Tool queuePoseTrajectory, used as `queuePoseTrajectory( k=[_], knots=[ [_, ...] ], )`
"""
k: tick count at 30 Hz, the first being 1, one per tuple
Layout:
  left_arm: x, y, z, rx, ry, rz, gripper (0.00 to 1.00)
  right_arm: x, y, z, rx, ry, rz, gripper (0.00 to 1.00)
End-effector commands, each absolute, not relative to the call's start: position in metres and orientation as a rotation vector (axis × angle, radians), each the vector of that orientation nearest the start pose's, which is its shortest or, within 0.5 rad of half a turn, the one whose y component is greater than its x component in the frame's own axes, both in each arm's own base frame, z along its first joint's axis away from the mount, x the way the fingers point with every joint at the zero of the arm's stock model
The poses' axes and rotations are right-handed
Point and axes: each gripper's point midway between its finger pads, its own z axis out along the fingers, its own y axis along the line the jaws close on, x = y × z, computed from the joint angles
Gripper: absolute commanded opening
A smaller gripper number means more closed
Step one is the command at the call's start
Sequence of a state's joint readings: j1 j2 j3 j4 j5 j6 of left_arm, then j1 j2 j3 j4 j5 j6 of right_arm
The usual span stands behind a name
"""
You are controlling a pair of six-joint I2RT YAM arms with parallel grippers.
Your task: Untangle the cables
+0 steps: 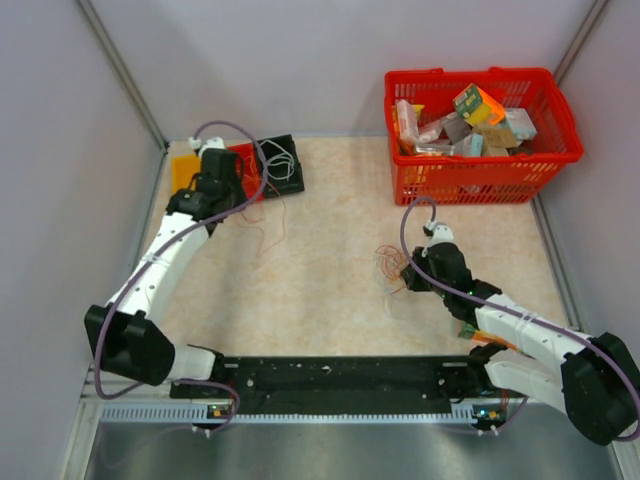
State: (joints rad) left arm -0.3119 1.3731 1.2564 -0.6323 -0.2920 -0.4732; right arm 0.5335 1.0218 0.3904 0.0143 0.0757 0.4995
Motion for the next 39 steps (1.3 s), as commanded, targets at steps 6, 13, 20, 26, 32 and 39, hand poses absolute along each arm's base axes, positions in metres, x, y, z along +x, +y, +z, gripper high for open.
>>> queuePoseTrajectory(
  k=[6,13,20,26,32,39],
  knots=[
    [0.408,0.015,0.331,-0.660,1.873,-0.047,0.00,0.260,0.163,0.076,0.016,2.196,0.541,0.04],
    [0.467,0.062,0.344,-0.788,1.829,-0.145,0.00,0.259,0.169,0.071,0.008,2.215,0.570,0.04],
    [0.519,0.099,0.306,-0.903,1.799,-0.202,0.00,0.259,0.171,0.069,0.005,2.219,0.587,0.04],
    [0.532,0.124,0.278,-0.931,1.782,-0.058,0.00,0.259,0.171,0.067,0.004,2.225,0.582,0.04],
    [0.528,0.135,0.266,-0.943,1.797,0.035,0.00,0.259,0.172,0.064,0.006,2.235,0.582,0.04],
    [0.518,0.144,0.301,-0.966,1.710,0.044,0.00,0.258,0.177,0.060,-0.007,2.250,0.604,0.04]
  ],
)
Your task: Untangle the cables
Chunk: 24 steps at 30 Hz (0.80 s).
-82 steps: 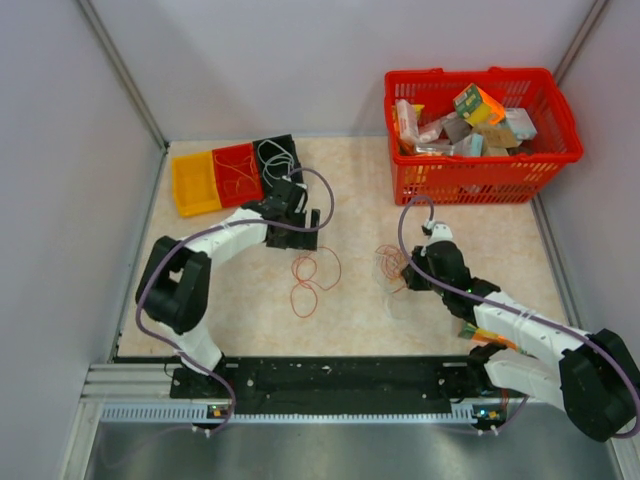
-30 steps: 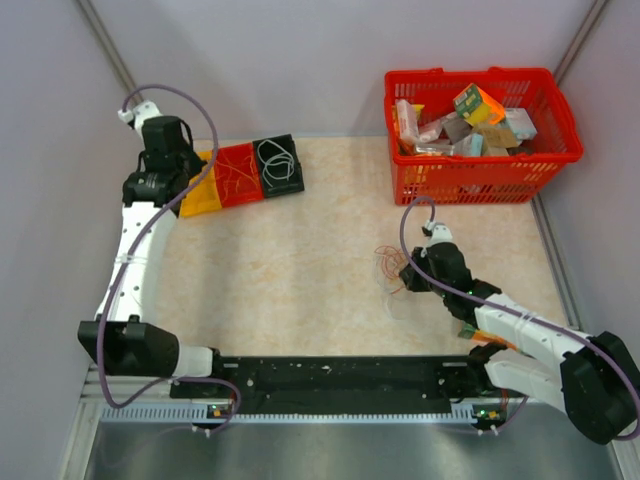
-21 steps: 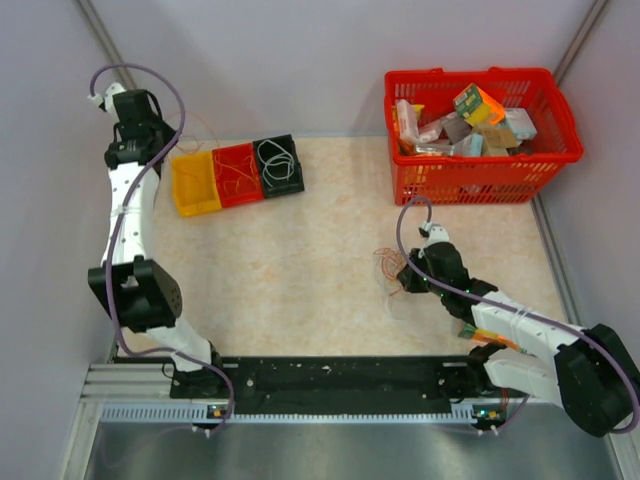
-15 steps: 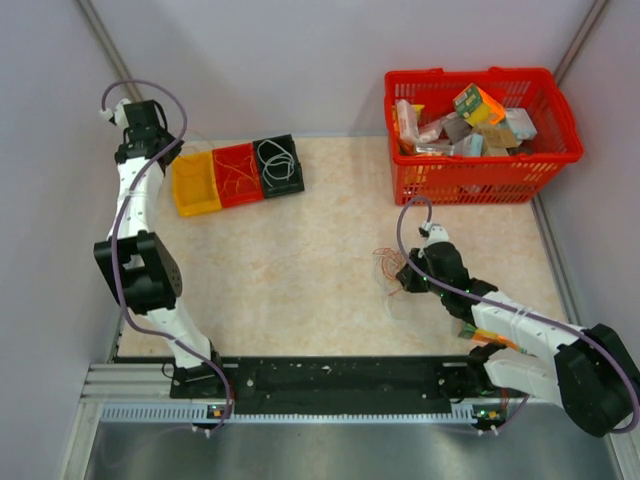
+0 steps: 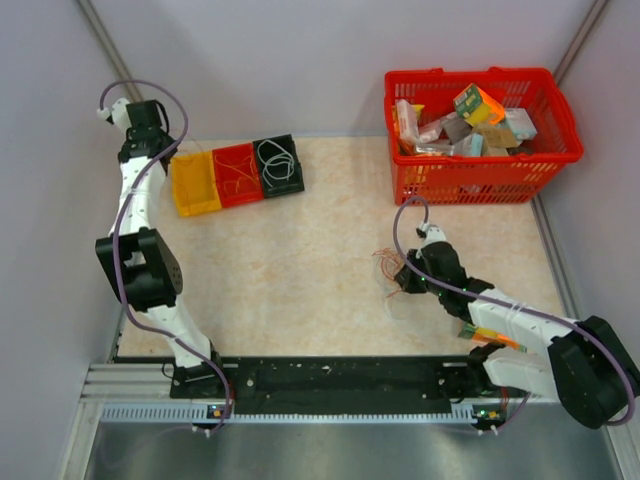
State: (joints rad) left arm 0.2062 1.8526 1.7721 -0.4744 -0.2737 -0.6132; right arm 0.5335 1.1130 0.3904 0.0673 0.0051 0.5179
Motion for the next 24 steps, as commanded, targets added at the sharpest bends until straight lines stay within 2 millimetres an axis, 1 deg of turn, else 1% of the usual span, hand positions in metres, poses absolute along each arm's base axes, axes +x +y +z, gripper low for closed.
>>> queuePoseTrajectory(
  k=[1,2,3,4,10,14,17,21,22,24],
  knots=[
    [0.519,0.142,0.306,-0.953,1.696,0.029,0.00,0.258,0.177,0.061,-0.003,2.247,0.607,0.04],
    [0.519,0.143,0.310,-0.950,1.689,0.033,0.00,0.258,0.177,0.061,-0.003,2.248,0.611,0.04],
    [0.519,0.145,0.308,-0.960,1.695,0.047,0.00,0.259,0.178,0.061,-0.002,2.246,0.616,0.04],
    [0.521,0.145,0.311,-0.959,1.692,0.048,0.00,0.258,0.178,0.060,-0.003,2.250,0.619,0.04],
    [0.540,0.145,0.299,-0.953,1.703,0.017,0.00,0.257,0.177,0.060,-0.002,2.250,0.613,0.04],
    [0.555,0.143,0.305,-0.910,1.667,-0.014,0.00,0.257,0.177,0.060,0.000,2.251,0.609,0.04],
    [0.563,0.150,0.308,-0.888,1.652,0.020,0.00,0.258,0.177,0.058,-0.003,2.255,0.606,0.04],
    [0.572,0.154,0.302,-0.836,1.668,0.059,0.00,0.257,0.178,0.055,-0.004,2.266,0.609,0.04],
    [0.572,0.154,0.298,-0.831,1.677,0.063,0.00,0.258,0.179,0.056,-0.004,2.263,0.612,0.04],
    [0.570,0.150,0.283,-0.839,1.706,0.046,0.00,0.258,0.179,0.055,-0.003,2.267,0.613,0.04]
  ],
)
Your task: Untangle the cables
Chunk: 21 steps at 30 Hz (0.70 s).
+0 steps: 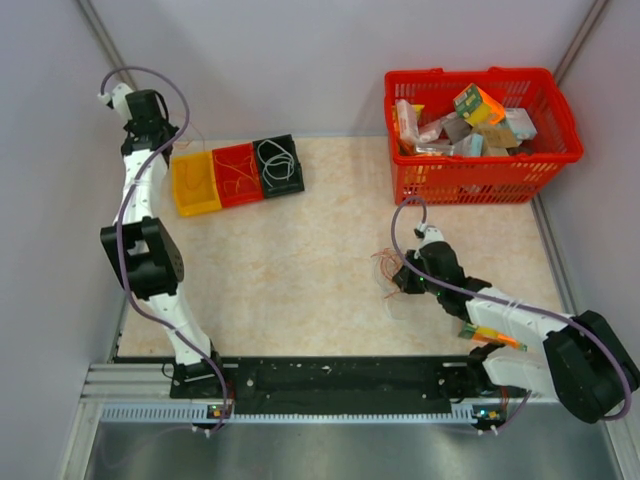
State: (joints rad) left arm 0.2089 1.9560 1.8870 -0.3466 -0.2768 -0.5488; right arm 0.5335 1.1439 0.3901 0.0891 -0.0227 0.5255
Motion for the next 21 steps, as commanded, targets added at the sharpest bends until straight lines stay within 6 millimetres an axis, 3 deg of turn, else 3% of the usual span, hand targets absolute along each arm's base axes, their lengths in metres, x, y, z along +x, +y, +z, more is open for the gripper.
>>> queuePoseTrajectory(
  k=[1,6,10,16,17,20,21],
  knots=[
    [0.567,0.149,0.272,-0.851,1.723,0.041,0.00,0.258,0.179,0.054,-0.003,2.267,0.613,0.04],
    [0.534,0.149,0.217,-1.003,1.780,0.082,0.00,0.257,0.181,0.056,-0.004,2.265,0.627,0.04],
    [0.522,0.150,0.182,-1.062,1.846,0.123,0.00,0.256,0.182,0.056,-0.010,2.265,0.637,0.04],
    [0.548,0.140,0.141,-1.069,1.959,0.053,0.00,0.258,0.179,0.055,-0.003,2.269,0.615,0.04],
    [0.552,0.137,0.126,-1.073,2.003,0.043,0.00,0.258,0.179,0.053,-0.005,2.273,0.612,0.04],
    [0.569,0.133,0.127,-1.048,2.047,0.005,0.00,0.258,0.179,0.052,-0.004,2.276,0.609,0.04],
    [0.573,0.131,0.128,-1.040,2.058,-0.012,0.04,0.258,0.180,0.051,-0.004,2.278,0.613,0.04]
  ],
)
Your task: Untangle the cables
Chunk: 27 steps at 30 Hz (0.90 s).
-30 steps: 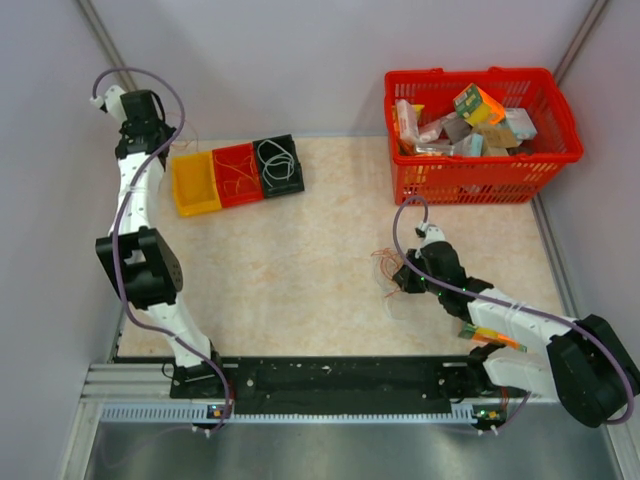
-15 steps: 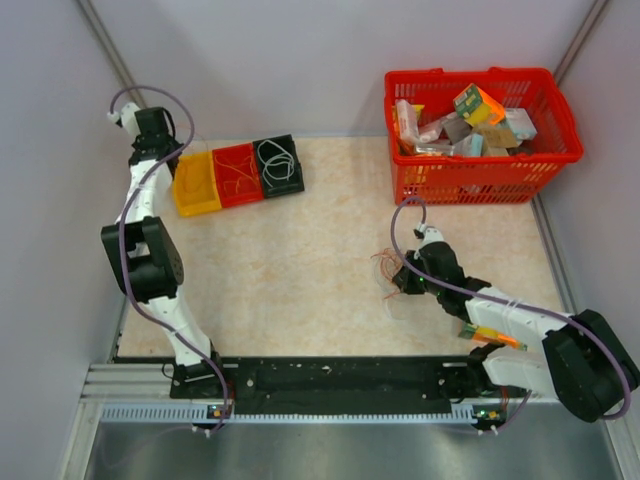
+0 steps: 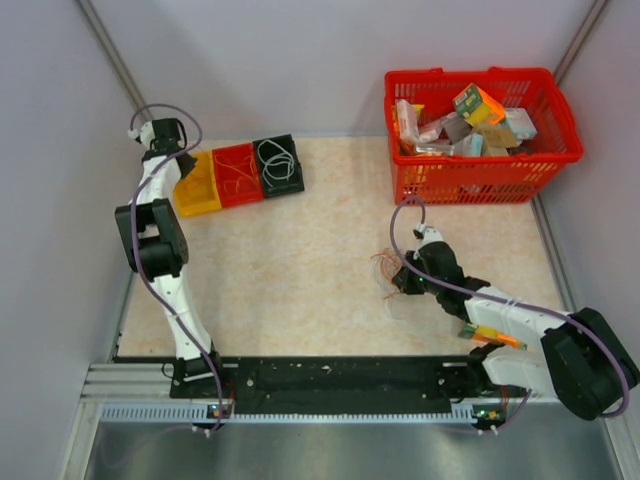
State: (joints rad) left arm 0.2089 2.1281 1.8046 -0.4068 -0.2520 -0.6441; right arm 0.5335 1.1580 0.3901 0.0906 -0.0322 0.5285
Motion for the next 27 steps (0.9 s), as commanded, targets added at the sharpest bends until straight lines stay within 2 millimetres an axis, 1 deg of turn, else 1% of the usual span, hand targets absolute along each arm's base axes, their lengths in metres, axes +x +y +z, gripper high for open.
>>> queuePoseTrajectory(
  k=[1,2,3,4,5,7,9,10,11,12,13,14,15,16,17,19,21,22,23,24,25,26,27],
  knots=[
    [0.574,0.130,0.129,-1.034,2.070,-0.018,0.13,0.259,0.180,0.050,-0.004,2.283,0.609,0.04],
    [0.572,0.128,0.132,-1.034,2.072,-0.021,0.24,0.259,0.181,0.050,-0.005,2.285,0.613,0.04],
    [0.569,0.129,0.134,-1.048,2.070,-0.018,0.37,0.259,0.182,0.051,-0.011,2.285,0.619,0.04],
    [0.564,0.130,0.140,-1.066,2.063,-0.011,0.48,0.259,0.183,0.051,-0.011,2.286,0.625,0.04],
    [0.559,0.129,0.149,-1.072,2.051,-0.014,0.56,0.258,0.184,0.051,-0.017,2.289,0.630,0.04],
    [0.549,0.123,0.168,-1.068,2.021,-0.049,0.66,0.258,0.185,0.051,-0.022,2.290,0.636,0.04],
    [0.537,0.119,0.188,-1.082,1.978,-0.078,0.79,0.258,0.185,0.053,-0.025,2.289,0.637,0.04],
    [0.528,0.114,0.204,-1.086,1.952,-0.106,0.83,0.258,0.185,0.053,-0.026,2.288,0.636,0.04],
    [0.521,0.108,0.215,-1.087,1.936,-0.144,0.94,0.258,0.185,0.054,-0.036,2.288,0.634,0.04],
    [0.514,0.100,0.217,-1.082,1.935,-0.183,0.98,0.259,0.185,0.054,-0.041,2.288,0.631,0.04],
    [0.505,0.092,0.223,-1.083,1.933,-0.232,0.98,0.259,0.185,0.053,-0.055,2.293,0.626,0.05],
    [0.496,0.083,0.223,-1.084,1.945,-0.276,0.98,0.258,0.187,0.052,-0.071,2.304,0.631,0.06],
    [0.488,0.071,0.228,-1.066,1.946,-0.324,0.98,0.256,0.191,0.052,-0.087,2.311,0.656,0.06],
    [0.478,0.054,0.229,-1.035,1.964,-0.397,0.98,0.255,0.196,0.052,-0.107,2.319,0.682,0.07],
    [0.469,0.041,0.227,-1.009,1.974,-0.439,0.98,0.253,0.203,0.053,-0.124,2.322,0.714,0.07],
    [0.445,0.006,0.218,-0.938,2.010,-0.523,0.97,0.248,0.217,0.055,-0.156,2.324,0.756,0.08],
    [0.423,-0.036,0.209,-0.806,2.044,-0.610,0.95,0.238,0.235,0.057,-0.210,2.331,0.794,0.09],
    [0.412,-0.058,0.205,-0.733,2.068,-0.648,0.92,0.230,0.247,0.060,-0.259,2.329,0.816,0.10],
    [0.396,-0.084,0.198,-0.650,2.102,-0.691,0.91,0.223,0.256,0.062,-0.311,2.321,0.831,0.12],
    [0.383,-0.106,0.193,-0.546,2.113,-0.759,0.89,0.212,0.268,0.065,-0.375,2.314,0.848,0.14],
    [0.370,-0.126,0.195,-0.442,2.103,-0.818,0.86,0.205,0.273,0.068,-0.405,2.315,0.864,0.16],
    [0.355,-0.142,0.190,-0.370,2.108,-0.866,0.86,0.199,0.277,0.073,-0.413,2.309,0.898,0.19],
    [0.342,-0.160,0.191,-0.270,2.091,-0.927,0.86,0.194,0.278,0.078,-0.412,2.296,0.943,0.23]
  ],
)
